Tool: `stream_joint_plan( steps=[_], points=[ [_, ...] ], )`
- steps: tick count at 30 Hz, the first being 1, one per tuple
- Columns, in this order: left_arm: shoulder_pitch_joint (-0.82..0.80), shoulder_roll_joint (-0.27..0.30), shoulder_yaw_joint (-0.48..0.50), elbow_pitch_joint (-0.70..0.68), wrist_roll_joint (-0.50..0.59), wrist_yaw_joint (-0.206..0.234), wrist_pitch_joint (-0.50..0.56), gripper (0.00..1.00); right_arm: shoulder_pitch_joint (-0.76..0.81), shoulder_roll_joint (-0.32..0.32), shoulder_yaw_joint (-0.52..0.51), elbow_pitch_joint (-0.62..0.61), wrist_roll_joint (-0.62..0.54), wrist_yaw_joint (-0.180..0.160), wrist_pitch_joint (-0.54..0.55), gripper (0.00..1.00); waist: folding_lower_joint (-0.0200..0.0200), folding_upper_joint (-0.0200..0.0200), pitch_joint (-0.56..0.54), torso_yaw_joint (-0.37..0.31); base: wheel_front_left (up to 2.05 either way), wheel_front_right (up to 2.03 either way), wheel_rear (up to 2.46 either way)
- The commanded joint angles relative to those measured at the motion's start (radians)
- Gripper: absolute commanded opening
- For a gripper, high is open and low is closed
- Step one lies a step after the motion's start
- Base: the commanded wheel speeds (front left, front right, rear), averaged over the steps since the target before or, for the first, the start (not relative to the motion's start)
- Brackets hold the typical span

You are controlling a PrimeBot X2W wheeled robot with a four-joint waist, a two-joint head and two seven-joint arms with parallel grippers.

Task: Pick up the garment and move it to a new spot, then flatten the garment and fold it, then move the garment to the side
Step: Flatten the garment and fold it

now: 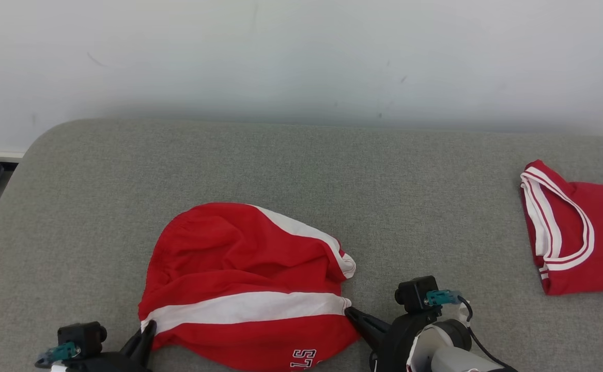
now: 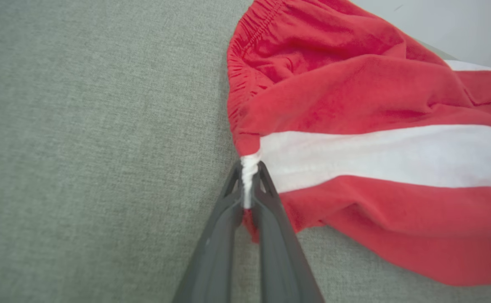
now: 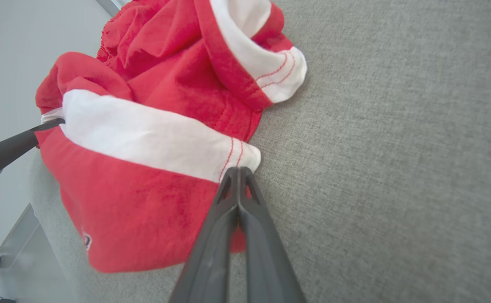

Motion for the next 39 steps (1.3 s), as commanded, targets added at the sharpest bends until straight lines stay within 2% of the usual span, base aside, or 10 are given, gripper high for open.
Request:
stream_joint_plan(
  steps=[1,8,9,10,11,17,23,27,32,39],
  points=[
    [-0.008,0.004,-0.001,0.004,-0.003,0.0,-0.004,0.0,-0.012,-0.011,0.007,0.001,0.013,-0.001,-0.004,0.0,0.0,-0.0001,-0.002,0.002,0.0,0.0,0.0],
    [-0.01,0.009,-0.007,0.008,-0.004,-0.001,-0.014,0.0,-0.019,-0.017,0.03,0.004,0.036,-0.001,-0.015,0.0,0.0,-0.0001,-0.007,0.004,0.0,0.0,0.0],
    [-0.01,0.008,-0.008,0.009,-0.004,-0.001,-0.014,0.04,-0.021,-0.018,0.032,0.005,0.04,-0.001,-0.019,0.01,0.0,-0.0001,-0.007,0.004,0.0,0.0,0.0],
    [-0.013,0.01,-0.007,0.007,0.003,0.01,-0.019,0.79,-0.023,-0.019,0.033,0.005,0.044,-0.001,-0.027,0.49,0.0,-0.0001,-0.008,0.004,0.0,0.0,0.0],
    [-0.015,0.011,-0.003,0.004,0.007,0.017,-0.024,1.0,-0.025,-0.021,0.036,0.006,0.047,-0.001,-0.029,1.0,0.0,-0.0001,-0.009,0.004,0.0,0.0,0.0],
    [0.011,0.035,-0.004,-0.076,0.045,0.071,-0.053,1.0,-0.011,-0.043,0.049,-0.03,0.09,-0.001,-0.032,1.0,0.0,-0.0001,-0.025,0.01,0.0,0.0,0.0],
    [0.055,0.065,0.002,-0.22,0.083,0.15,-0.065,1.0,-0.002,-0.07,0.057,-0.038,0.124,-0.001,-0.012,1.0,0.0,-0.0001,-0.025,0.033,0.0,0.0,0.0],
    [0.086,0.081,0.003,-0.292,0.071,0.175,-0.037,1.0,-0.007,-0.074,0.064,-0.031,0.139,-0.001,-0.011,1.0,0.0,-0.0001,-0.017,0.046,0.0,0.0,0.0],
    [0.1,0.083,-0.001,-0.325,0.038,0.154,0.008,1.0,-0.025,-0.069,0.076,-0.02,0.154,-0.001,0.001,1.0,0.0,-0.0001,0.001,0.052,0.0,0.0,0.0],
    [0.076,0.068,-0.006,-0.277,0.007,0.122,0.033,1.0,-0.038,-0.061,0.098,-0.016,0.17,-0.001,0.015,1.0,0.0,-0.0001,0.019,0.042,0.0,0.0,0.0]
  ],
)
